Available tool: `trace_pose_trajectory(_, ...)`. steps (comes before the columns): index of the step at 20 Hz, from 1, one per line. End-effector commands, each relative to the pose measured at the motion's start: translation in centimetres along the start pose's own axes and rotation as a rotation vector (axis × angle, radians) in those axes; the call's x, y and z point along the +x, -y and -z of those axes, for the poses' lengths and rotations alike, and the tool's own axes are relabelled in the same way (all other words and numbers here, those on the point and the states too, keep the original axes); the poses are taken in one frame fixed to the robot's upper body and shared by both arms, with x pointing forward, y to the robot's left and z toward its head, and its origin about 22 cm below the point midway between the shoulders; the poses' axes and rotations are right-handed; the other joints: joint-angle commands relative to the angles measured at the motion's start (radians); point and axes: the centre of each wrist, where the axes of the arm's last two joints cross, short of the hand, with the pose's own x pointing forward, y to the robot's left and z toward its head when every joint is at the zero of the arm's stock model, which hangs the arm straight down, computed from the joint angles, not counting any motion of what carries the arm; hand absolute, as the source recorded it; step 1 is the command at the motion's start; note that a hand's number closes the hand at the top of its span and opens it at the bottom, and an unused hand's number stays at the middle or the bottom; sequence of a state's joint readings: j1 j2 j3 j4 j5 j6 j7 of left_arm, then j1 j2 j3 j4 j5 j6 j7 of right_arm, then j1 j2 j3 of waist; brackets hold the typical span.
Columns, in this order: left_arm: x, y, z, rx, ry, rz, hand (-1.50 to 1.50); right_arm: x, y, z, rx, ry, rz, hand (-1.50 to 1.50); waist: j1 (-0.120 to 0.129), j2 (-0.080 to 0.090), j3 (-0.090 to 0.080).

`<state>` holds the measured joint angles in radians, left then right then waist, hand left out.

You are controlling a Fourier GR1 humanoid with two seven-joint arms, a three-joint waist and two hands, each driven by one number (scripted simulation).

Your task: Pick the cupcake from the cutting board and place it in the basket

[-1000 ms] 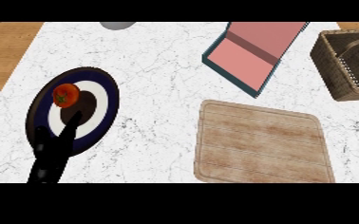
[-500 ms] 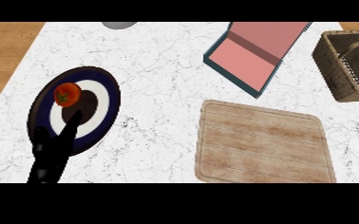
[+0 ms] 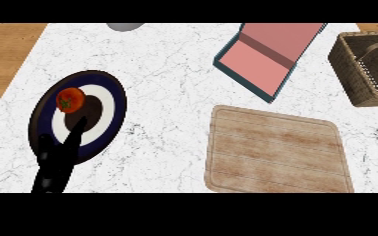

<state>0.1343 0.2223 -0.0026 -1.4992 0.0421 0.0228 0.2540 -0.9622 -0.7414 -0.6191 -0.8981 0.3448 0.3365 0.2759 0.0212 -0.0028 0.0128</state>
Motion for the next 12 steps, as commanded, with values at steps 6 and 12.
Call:
trace_pose_trajectory(6, -1.4, 1.0, 0.4, -0.044, -0.089, -0.02, 0.0, -3.5, 2.8, 0.1, -0.065, -0.037, -0.291, 1.5, 0.007, 0.016, -0.012)
trace_pose_trajectory(12, -1.9, 2.3, 1.0, -0.04, -0.095, -0.038, 0.0, -6.0, 4.7, -0.4, -0.084, 0.016, -0.314, -1.5, -0.003, 0.014, -0.012)
